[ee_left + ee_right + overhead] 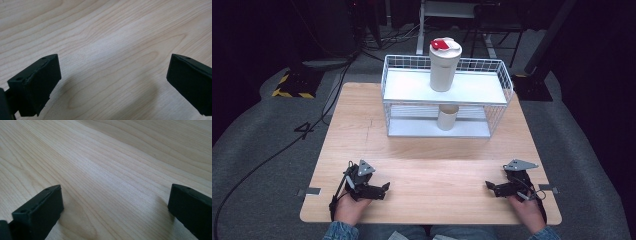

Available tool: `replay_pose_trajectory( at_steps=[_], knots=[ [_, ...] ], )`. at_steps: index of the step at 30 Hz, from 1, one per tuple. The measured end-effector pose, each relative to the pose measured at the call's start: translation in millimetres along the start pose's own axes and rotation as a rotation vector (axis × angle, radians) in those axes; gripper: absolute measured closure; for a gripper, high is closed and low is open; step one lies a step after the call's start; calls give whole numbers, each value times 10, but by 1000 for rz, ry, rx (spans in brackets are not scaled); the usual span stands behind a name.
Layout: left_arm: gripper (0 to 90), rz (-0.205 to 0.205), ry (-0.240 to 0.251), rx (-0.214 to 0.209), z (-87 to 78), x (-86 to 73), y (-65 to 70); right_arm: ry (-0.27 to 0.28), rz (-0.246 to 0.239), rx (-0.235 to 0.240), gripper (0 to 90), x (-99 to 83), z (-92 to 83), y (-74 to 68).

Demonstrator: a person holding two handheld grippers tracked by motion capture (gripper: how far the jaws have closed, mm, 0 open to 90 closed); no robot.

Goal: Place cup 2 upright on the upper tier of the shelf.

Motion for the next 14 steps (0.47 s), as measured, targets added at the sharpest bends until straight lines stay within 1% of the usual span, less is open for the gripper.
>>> replay_pose_trajectory(
  at_steps=[2,4,6,8,14],
  knots=[
    [0,-11,-14,5,29,-29,-21,0,0,0,4,0,0,0],
    [0,-8,-16,19,38,-39,-48,0,0,0,4,0,0,0],
    [3,-14,-13,21,43,-33,-56,0,0,0,4,0,0,0],
    [7,-7,-15,42,53,-32,-76,0,0,0,4,0,0,0],
    [3,1,-17,40,57,-28,-85,0,0,0,4,0,0,0]
  ],
)
Point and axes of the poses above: each handheld gripper's, and its own axes: z roughly forward along the jaws, x roughly out of its top, y roughly to its right, the point moved 9 cm from there along z, roughly forward along the jaws, and after that the axes turned 9 degrees about -y, right-handed, at the moved point
